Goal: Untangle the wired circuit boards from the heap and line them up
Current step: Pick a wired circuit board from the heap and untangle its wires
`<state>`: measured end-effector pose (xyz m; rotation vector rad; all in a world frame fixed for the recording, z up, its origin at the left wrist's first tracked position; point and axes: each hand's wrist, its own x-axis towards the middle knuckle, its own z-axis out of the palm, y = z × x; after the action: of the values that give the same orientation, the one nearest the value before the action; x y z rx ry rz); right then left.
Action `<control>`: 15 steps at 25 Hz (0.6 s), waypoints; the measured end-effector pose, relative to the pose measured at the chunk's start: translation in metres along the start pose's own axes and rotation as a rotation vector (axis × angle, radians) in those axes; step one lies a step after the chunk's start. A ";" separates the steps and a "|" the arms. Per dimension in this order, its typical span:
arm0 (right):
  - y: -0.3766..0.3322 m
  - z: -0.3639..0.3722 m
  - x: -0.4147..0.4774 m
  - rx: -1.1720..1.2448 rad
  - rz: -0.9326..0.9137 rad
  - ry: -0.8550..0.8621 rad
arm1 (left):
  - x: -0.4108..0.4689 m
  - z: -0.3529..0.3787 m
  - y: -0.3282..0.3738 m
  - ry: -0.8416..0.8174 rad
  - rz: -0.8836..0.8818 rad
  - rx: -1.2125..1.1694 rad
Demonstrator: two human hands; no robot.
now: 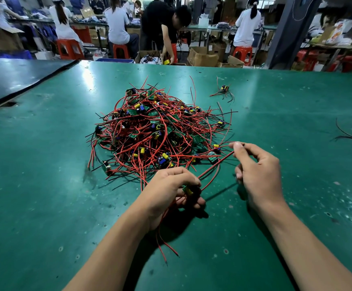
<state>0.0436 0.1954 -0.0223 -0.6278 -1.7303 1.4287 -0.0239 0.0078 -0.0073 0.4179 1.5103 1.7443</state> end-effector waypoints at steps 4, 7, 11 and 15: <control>0.002 0.000 -0.002 0.024 0.063 -0.036 | -0.002 0.001 0.002 0.004 -0.003 -0.021; -0.006 0.002 -0.007 0.225 0.156 -0.112 | -0.004 0.001 0.002 0.061 0.002 -0.152; -0.015 0.010 -0.016 0.251 0.159 -0.235 | -0.004 0.004 0.002 0.100 0.013 -0.284; -0.016 0.014 -0.021 0.200 0.201 -0.224 | -0.005 0.003 0.004 0.099 0.024 -0.282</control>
<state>0.0456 0.1676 -0.0131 -0.5625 -1.6997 1.8475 -0.0198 0.0068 -0.0020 0.2078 1.3033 1.9868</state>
